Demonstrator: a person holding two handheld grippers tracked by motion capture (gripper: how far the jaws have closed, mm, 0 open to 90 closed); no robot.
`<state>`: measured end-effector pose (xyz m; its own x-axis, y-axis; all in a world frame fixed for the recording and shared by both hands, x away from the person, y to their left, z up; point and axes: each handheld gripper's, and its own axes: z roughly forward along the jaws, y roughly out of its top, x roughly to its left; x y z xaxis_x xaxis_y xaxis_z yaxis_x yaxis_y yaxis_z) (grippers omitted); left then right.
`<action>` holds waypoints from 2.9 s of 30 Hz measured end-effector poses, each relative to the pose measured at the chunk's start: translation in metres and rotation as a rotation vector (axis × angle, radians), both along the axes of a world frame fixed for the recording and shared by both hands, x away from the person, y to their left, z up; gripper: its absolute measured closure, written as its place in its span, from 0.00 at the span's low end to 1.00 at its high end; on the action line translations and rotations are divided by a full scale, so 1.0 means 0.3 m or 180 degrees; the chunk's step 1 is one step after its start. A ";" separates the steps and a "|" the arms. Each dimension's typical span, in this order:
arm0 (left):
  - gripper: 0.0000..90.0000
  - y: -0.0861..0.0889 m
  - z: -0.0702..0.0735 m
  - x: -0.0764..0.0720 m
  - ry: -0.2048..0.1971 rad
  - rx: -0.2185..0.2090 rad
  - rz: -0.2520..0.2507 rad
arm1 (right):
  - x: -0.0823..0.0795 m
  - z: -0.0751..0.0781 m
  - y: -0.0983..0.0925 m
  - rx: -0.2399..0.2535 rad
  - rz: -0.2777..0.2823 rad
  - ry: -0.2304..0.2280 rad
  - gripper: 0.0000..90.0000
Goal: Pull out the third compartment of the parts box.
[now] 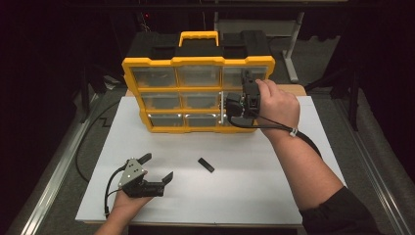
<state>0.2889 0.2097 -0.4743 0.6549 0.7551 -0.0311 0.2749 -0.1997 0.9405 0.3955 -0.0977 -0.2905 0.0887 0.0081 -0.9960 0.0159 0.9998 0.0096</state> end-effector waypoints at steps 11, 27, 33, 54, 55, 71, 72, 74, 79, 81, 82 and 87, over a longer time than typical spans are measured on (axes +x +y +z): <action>0.00 0.005 0.003 -0.002 -0.0006 -0.0019 0.0019 | -0.052 0.004 -0.003 0.0030 0.0044 0.0025 0.93; 0.00 0.001 0.000 0.000 0.0002 -0.0010 0.0005 | -0.062 0.026 -0.003 0.0132 0.0119 0.0282 0.50; 0.00 0.000 0.000 0.000 0.0005 -0.0002 0.0000 | -0.056 0.062 0.001 0.0211 0.0141 0.0390 0.44; 0.00 0.002 0.000 0.001 0.0003 -0.0002 0.0004 | -0.032 0.066 -0.042 0.0064 -0.0054 0.0470 0.83; 0.00 0.002 0.000 0.001 0.0002 -0.0001 0.0006 | -0.033 0.065 -0.042 0.0059 -0.0059 0.0453 0.86; 0.00 0.000 -0.001 0.000 0.0009 -0.0013 -0.0001 | -0.099 0.050 -0.044 -0.0023 -0.0004 0.0348 0.87; 0.00 0.000 -0.001 0.000 0.0010 -0.0013 0.0000 | -0.104 0.049 -0.044 -0.0028 0.0005 0.0340 0.87; 0.00 0.000 -0.002 0.001 0.0009 -0.0011 -0.0002 | -0.116 0.048 -0.044 -0.0025 0.0016 0.0334 0.88; 0.00 -0.001 -0.002 0.000 0.0015 -0.0003 -0.0009 | -0.146 0.044 -0.046 -0.0024 0.0039 0.0313 0.88; 0.00 -0.001 -0.002 0.000 0.0017 -0.0003 -0.0009 | -0.158 0.044 -0.047 -0.0035 0.0047 0.0308 0.88; 0.00 -0.001 -0.002 0.000 0.0016 -0.0006 -0.0008 | -0.163 0.043 -0.046 -0.0028 0.0054 0.0304 0.88; 0.00 -0.001 -0.002 0.000 0.0017 -0.0007 -0.0007 | -0.187 0.040 -0.047 -0.0033 0.0064 0.0299 0.88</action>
<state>0.2890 0.2093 -0.4748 0.6564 0.7536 -0.0363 0.2795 -0.1982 0.9395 0.3394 -0.1117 -0.2784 -0.0051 -0.0015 -1.0000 -0.0039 1.0000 -0.0014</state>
